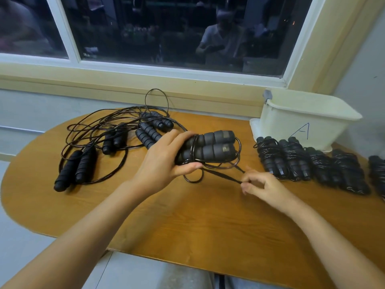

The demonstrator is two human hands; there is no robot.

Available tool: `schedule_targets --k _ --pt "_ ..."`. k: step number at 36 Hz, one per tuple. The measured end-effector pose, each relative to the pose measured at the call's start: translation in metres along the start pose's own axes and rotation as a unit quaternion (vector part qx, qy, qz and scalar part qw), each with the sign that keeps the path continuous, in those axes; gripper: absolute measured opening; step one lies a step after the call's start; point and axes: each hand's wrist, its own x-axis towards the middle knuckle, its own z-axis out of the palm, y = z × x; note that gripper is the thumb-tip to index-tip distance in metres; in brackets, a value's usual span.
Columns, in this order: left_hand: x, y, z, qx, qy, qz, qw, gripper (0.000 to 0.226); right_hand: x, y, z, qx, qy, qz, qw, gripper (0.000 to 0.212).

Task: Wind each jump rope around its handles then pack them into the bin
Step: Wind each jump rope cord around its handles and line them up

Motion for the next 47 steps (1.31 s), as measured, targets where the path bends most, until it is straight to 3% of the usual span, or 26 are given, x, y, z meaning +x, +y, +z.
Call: schedule_targets --k 6,9,12,17,23,29,33,39,44,47 --pt "-0.005 0.017 0.005 0.069 -0.023 0.169 0.983 0.076 0.039 -0.017 -0.038 0.037 -0.05 0.07 0.996 0.036" --pt "-0.011 0.027 0.014 0.166 -0.04 0.246 0.954 0.074 0.058 -0.033 -0.048 -0.021 -0.078 0.083 0.993 0.029" --pt "-0.014 0.03 0.026 0.306 -0.044 0.272 0.911 0.078 0.072 -0.055 -0.056 -0.039 -0.047 0.075 0.995 0.03" --pt "-0.013 0.027 0.04 0.413 -0.039 0.115 0.902 0.089 0.07 -0.092 -0.044 -0.114 0.037 0.028 0.992 0.029" --pt "-0.006 0.015 0.034 0.4 -0.018 0.039 0.916 0.085 0.033 -0.107 -0.02 -0.237 0.103 0.014 0.966 0.03" --pt "0.003 0.002 0.032 0.368 -0.026 -0.063 0.927 0.083 0.006 -0.1 0.014 -0.216 0.156 -0.04 0.963 0.026" --pt "0.006 0.008 0.035 0.349 -0.016 -0.088 0.933 0.08 -0.004 -0.094 0.036 -0.237 0.207 -0.11 0.943 0.031" --pt "0.009 0.008 0.039 0.259 -0.007 -0.139 0.956 0.078 -0.012 -0.083 0.057 -0.238 0.213 -0.135 0.938 0.046" --pt "0.01 0.011 0.03 0.182 -0.049 -0.186 0.964 0.105 -0.017 -0.069 0.049 -0.245 0.239 -0.132 0.93 0.04" --pt "0.009 0.014 0.029 0.106 -0.031 -0.188 0.976 0.104 -0.017 -0.063 0.052 -0.261 0.233 -0.111 0.93 0.032"
